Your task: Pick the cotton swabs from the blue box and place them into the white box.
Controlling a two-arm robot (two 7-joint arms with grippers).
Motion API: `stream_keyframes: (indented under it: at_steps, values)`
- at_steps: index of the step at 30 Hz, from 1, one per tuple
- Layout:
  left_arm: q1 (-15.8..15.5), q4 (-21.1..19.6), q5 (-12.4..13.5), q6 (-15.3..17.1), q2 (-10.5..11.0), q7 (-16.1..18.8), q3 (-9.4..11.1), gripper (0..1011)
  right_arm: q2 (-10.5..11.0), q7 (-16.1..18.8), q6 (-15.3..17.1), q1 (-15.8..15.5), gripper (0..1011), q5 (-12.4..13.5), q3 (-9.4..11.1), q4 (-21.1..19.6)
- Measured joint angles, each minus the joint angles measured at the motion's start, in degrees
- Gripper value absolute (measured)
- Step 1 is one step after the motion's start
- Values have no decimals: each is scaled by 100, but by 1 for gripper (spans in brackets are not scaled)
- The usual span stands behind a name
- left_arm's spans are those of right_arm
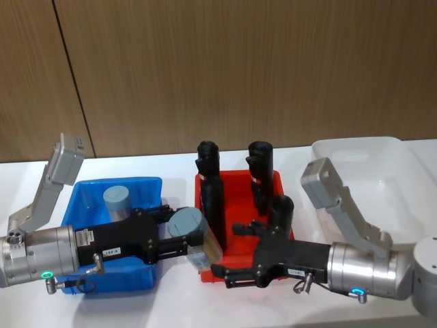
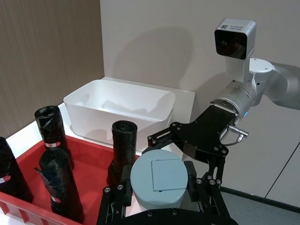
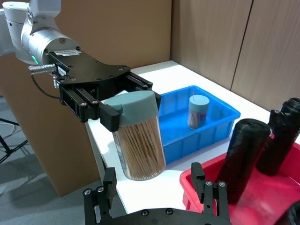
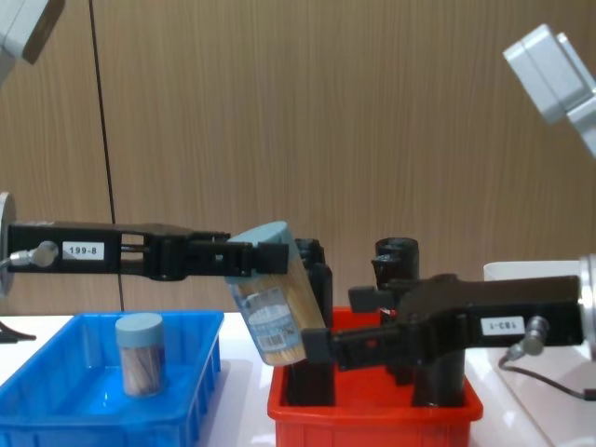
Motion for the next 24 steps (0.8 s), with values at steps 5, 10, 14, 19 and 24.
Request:
stream_keyframes:
  at_steps: [5, 10, 14, 19, 24]
  values:
    - [0, 0, 0, 0, 0, 0, 0, 665, -62, 37, 17, 80, 1002, -30, -59, 62]
    - [0, 0, 0, 0, 0, 0, 0, 665, -143, 81, 32, 181, 1002, -86, -127, 163]
    - [0, 0, 0, 0, 0, 0, 0, 665, -215, 114, 38, 266, 1002, -120, -189, 259]
    - [0, 0, 0, 0, 0, 0, 0, 665, -286, 145, 40, 350, 1002, -151, -248, 358]
    - [0, 0, 0, 0, 0, 0, 0, 665, -352, 173, 40, 432, 1001, -184, -302, 450]
